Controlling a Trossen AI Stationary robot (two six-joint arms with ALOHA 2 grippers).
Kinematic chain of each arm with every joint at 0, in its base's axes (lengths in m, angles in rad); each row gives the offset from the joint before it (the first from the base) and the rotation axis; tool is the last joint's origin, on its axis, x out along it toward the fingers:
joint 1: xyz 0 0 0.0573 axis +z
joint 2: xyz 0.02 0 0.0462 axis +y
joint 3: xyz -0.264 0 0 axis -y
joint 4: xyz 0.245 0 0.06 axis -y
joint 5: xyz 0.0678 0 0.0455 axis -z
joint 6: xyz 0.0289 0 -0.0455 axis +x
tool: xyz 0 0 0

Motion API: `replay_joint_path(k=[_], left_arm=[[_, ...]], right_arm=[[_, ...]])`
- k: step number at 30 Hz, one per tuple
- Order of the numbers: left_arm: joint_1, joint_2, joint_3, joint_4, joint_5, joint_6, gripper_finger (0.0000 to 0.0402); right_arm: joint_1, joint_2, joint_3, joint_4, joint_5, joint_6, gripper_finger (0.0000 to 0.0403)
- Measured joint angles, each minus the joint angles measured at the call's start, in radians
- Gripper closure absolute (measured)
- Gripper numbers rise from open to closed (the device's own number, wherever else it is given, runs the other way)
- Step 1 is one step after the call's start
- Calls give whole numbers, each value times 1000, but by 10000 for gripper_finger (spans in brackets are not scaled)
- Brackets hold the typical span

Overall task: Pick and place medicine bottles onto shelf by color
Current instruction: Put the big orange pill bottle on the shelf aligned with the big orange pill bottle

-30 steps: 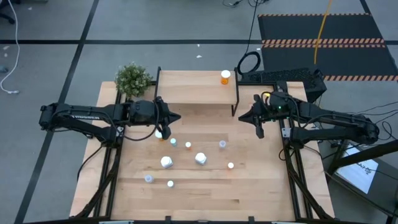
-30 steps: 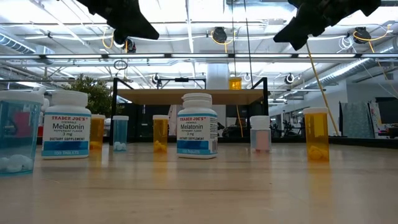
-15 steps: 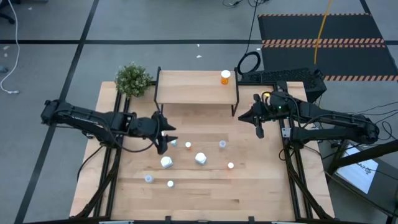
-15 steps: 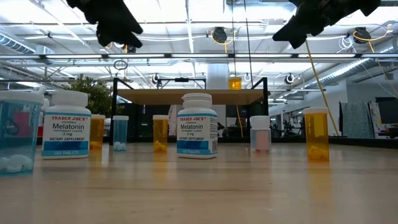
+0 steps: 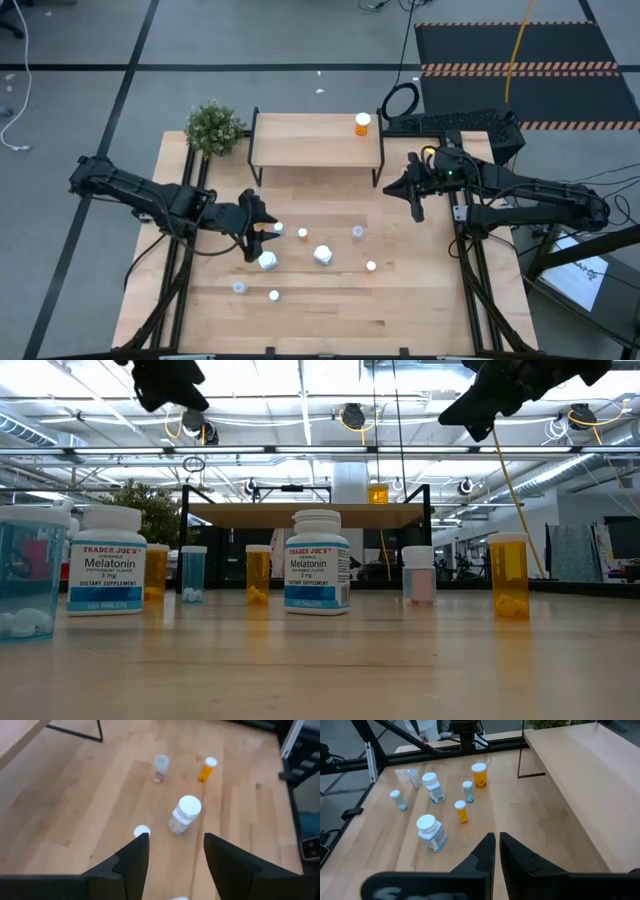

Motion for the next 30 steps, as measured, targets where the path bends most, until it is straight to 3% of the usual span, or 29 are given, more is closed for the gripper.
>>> replay_joint_path(k=[7, 13, 25, 30], left_arm=[[-6, 82, 169, -224, 2, 50, 215], [-6, 128, 210, -263, 5, 90, 209], [-6, 231, 209, -359, -1, 78, 84], [-6, 260, 209, -370, -5, 89, 59]], right_arm=[[0, 0, 0, -18, 0, 15, 385], [0, 0, -1, -41, 0, 15, 385], [0, 0, -1, -49, 0, -3, 385], [0, 0, -1, -53, 0, -3, 385]])
